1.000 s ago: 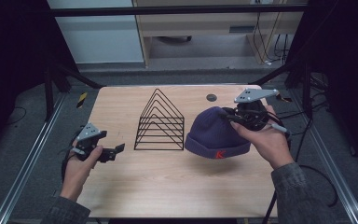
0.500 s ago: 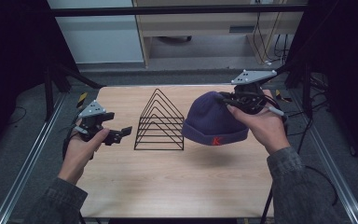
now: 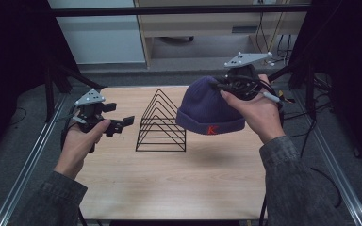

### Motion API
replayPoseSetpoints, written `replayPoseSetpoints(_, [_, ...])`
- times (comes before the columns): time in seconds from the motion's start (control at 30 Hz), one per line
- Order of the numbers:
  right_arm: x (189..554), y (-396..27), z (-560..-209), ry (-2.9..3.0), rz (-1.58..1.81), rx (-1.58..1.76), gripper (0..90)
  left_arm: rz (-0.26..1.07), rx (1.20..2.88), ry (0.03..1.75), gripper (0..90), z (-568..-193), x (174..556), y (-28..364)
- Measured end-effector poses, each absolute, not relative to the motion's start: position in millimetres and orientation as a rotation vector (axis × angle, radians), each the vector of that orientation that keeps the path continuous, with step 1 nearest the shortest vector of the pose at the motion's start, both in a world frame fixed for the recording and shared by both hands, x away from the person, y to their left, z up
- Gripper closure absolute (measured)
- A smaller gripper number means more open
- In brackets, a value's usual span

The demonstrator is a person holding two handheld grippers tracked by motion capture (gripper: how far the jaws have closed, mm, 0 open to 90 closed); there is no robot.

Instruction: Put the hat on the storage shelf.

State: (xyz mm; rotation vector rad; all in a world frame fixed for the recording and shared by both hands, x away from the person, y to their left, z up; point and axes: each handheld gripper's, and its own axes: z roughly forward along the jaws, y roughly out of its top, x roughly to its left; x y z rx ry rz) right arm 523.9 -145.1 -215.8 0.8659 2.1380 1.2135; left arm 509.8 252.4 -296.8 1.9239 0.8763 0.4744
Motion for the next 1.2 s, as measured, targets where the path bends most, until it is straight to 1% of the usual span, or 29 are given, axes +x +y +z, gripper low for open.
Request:
replayPoseSetpoints(0.03, [525, -141, -211, 2.129, 1.217, 0.858, 78.5, 0.477, 1.934, 0.870, 12.9, -297, 510, 251])
replayPoseSetpoints(0.17, [527, -134, -205, 2.106, 1.231, 0.845, 78.5, 0.485, 2.011, 0.828, 12.8, -297, 513, 238])
replayPoseSetpoints(0.37, [532, -118, -194, 2.094, 1.253, 0.825, 78.4, 0.498, 2.015, 0.799, 12.5, -291, 515, 228])
replayPoseSetpoints(0.47, [535, -108, -191, 2.099, 1.263, 0.815, 78.3, 0.479, 2.005, 0.790, 11.9, -290, 519, 227])
replayPoseSetpoints(0.77, [552, -84, -186, 2.112, 1.280, 0.804, 78.2, 0.493, 1.991, 0.786, 11.3, -285, 526, 233])
replayPoseSetpoints(0.93, [552, -72, -183, 2.111, 1.336, 0.794, 78.1, 0.489, 2.011, 0.783, 11.5, -288, 532, 234])
replayPoseSetpoints(1.07, [552, -65, -181, 2.109, 1.349, 0.779, 78.0, 0.475, 1.992, 0.784, 11.7, -290, 539, 235])
replayPoseSetpoints(1.2, [549, -48, -176, 2.130, 1.374, 0.737, 77.8, 0.470, 2.005, 0.769, 11.2, -292, 542, 231])
